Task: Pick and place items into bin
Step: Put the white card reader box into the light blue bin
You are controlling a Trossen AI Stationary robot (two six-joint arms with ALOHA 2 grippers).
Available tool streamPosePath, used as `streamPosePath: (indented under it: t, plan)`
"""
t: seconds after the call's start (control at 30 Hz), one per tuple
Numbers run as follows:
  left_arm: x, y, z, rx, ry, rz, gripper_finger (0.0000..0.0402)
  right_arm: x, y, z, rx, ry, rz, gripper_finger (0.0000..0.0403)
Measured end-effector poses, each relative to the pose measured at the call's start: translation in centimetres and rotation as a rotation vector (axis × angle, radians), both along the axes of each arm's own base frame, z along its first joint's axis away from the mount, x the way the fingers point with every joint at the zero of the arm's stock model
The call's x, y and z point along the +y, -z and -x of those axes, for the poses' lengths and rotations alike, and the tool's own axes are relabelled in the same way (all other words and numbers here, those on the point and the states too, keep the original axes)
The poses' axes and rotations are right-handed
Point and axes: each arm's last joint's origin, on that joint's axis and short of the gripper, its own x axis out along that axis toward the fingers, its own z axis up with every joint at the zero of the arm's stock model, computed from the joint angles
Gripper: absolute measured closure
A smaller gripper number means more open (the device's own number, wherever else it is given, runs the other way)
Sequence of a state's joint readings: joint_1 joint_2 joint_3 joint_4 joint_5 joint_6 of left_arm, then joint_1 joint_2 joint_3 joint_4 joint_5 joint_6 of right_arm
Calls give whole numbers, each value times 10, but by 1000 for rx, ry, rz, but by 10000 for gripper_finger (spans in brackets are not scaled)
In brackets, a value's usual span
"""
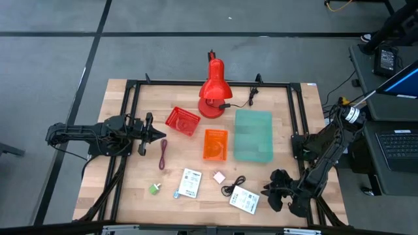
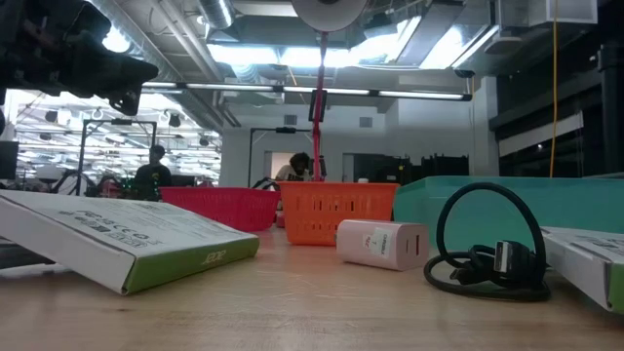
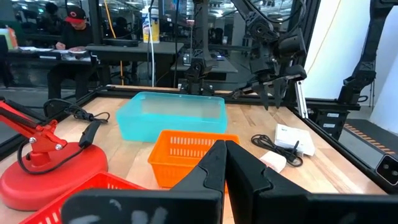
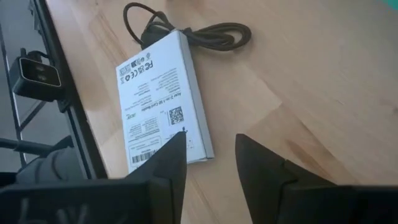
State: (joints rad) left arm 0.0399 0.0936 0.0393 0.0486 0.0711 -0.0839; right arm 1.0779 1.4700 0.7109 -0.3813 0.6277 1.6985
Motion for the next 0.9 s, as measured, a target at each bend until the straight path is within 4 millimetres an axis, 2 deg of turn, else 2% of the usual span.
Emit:
streamPosePath:
  t: [0.2,0.53,0.67,0.9]
  plan:
    - [0,0,0,0,0,0,398,0,0,0,-2,2,-3,277]
    - [0,0,0,-3,0,0,398,6,-4,-4,-41,3,-77,192]
    - [0,0,0,-4,0,0,398,8,-5,-4,-60,28,-114,170]
    - [0,0,0,-1,0,7,398,16,13,-4,-66,98,-127,163]
